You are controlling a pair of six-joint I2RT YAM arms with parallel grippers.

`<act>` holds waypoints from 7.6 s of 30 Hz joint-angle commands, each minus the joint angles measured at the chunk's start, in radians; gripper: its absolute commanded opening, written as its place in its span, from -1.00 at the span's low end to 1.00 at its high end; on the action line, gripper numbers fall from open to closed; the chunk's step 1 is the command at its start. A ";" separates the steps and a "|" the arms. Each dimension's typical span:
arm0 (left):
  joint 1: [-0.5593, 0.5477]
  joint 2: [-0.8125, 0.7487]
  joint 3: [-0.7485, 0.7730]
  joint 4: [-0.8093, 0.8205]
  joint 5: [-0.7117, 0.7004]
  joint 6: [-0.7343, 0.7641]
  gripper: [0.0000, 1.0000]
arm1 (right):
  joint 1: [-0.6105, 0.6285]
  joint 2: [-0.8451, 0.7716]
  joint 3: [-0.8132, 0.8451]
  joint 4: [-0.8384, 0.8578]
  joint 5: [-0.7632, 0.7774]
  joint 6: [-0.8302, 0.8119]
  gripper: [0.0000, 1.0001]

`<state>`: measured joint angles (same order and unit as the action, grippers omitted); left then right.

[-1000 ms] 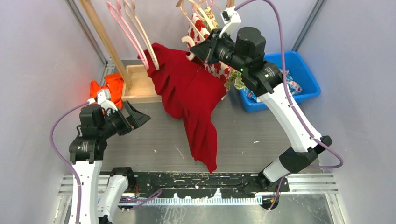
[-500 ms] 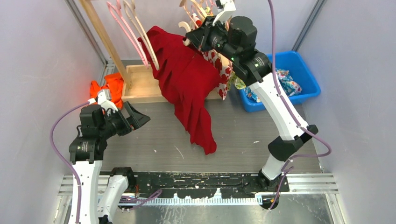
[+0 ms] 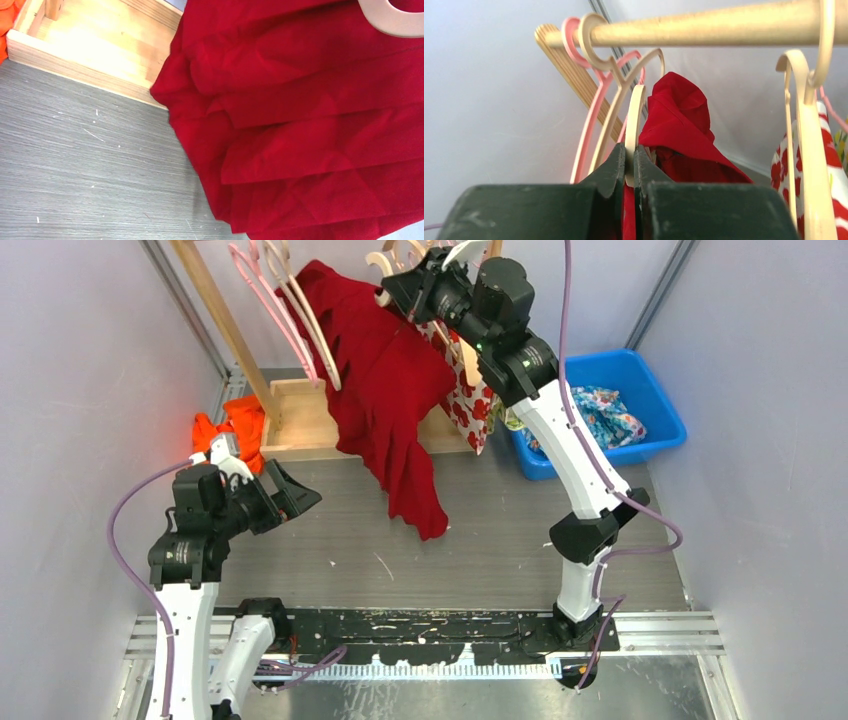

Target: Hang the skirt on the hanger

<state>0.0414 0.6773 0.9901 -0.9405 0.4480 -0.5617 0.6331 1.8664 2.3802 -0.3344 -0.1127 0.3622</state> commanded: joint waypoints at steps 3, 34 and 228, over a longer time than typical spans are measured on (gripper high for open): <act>0.004 0.008 0.028 0.006 -0.010 0.031 0.87 | 0.002 0.010 0.133 0.309 0.031 0.021 -0.98; 0.005 0.034 0.022 -0.055 -0.049 0.056 0.87 | -0.090 0.261 0.288 0.619 0.124 0.159 -0.98; 0.005 0.083 -0.407 0.635 -0.244 -0.163 0.99 | -0.057 -0.912 -1.425 0.134 0.157 0.007 0.87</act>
<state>0.0414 0.7185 0.5808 -0.4374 0.2363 -0.7509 0.6086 0.9672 0.9764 -0.2653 0.0315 0.3882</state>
